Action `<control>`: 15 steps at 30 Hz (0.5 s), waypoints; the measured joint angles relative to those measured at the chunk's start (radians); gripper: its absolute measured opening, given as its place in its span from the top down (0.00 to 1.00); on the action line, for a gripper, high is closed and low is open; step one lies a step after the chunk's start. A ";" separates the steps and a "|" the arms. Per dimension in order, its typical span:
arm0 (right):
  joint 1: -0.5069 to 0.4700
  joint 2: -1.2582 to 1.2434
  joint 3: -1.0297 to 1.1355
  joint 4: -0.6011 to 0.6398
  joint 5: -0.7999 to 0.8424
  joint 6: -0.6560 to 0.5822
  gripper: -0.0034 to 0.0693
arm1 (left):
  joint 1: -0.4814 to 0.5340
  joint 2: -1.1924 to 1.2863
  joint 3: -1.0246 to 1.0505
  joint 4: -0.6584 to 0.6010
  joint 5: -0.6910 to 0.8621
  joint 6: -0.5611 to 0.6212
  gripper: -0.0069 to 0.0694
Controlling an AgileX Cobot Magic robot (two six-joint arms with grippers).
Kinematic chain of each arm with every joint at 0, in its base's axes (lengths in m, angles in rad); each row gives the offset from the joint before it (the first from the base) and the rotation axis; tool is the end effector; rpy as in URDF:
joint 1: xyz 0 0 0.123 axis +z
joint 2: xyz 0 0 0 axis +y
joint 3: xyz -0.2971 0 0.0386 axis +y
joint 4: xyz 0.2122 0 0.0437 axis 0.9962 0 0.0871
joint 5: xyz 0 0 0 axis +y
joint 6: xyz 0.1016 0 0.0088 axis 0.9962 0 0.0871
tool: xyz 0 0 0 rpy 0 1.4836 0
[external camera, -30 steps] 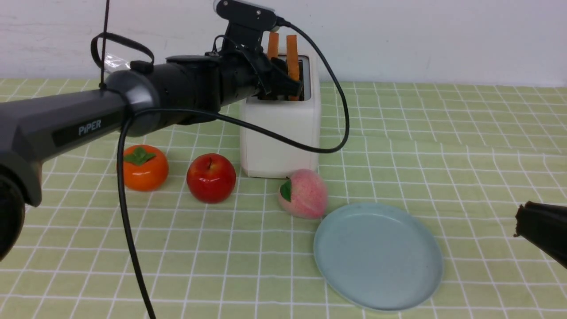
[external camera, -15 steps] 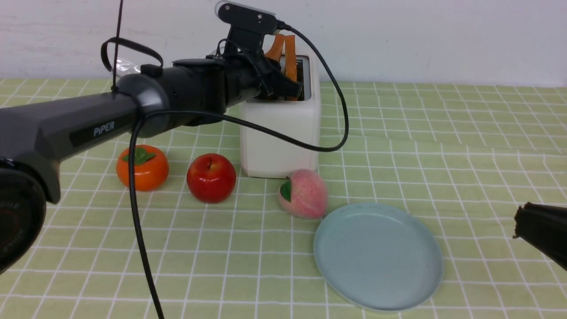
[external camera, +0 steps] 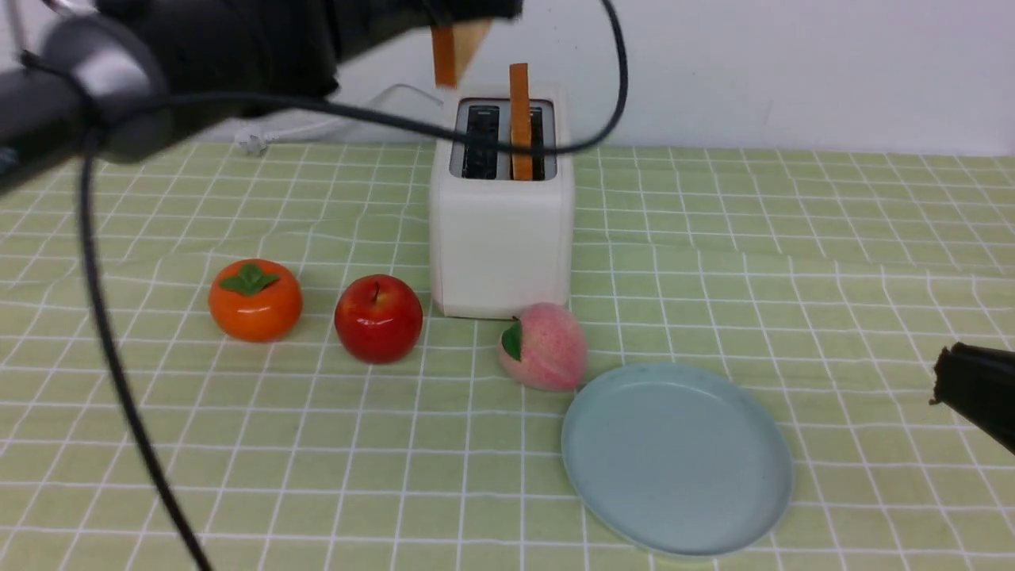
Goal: Take toasted bread from bread machine on green coffee tablecloth place on plate.
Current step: 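Reach for a toast slice standing in the toaster with the left gripper, then place the slice of bread on the plate with the left gripper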
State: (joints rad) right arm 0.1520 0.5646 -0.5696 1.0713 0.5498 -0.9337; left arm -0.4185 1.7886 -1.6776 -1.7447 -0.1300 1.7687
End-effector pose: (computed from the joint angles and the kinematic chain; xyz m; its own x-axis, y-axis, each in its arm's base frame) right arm 0.0626 0.0570 0.3419 -0.2287 0.0259 -0.9731 -0.5653 0.8103 0.1544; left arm 0.3878 -0.1583 0.4200 -0.0359 0.0405 -0.9985 0.2874 0.9574 0.0284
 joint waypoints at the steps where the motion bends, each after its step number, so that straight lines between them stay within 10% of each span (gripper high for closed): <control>1: 0.000 0.000 -0.005 0.000 0.000 0.000 0.96 | 0.000 -0.035 0.001 0.000 0.018 -0.019 0.78; 9: 0.000 0.000 -0.039 -0.026 0.041 0.085 0.96 | -0.053 -0.200 0.116 0.008 0.306 -0.210 0.78; 15: 0.000 -0.028 -0.068 -0.286 0.165 0.337 0.96 | -0.139 -0.175 0.294 0.180 0.578 -0.487 0.78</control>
State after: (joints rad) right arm 0.1520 0.5371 -0.6376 0.7850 0.7152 -0.5962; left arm -0.5577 1.6135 -1.3836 -1.5646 0.4481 1.2822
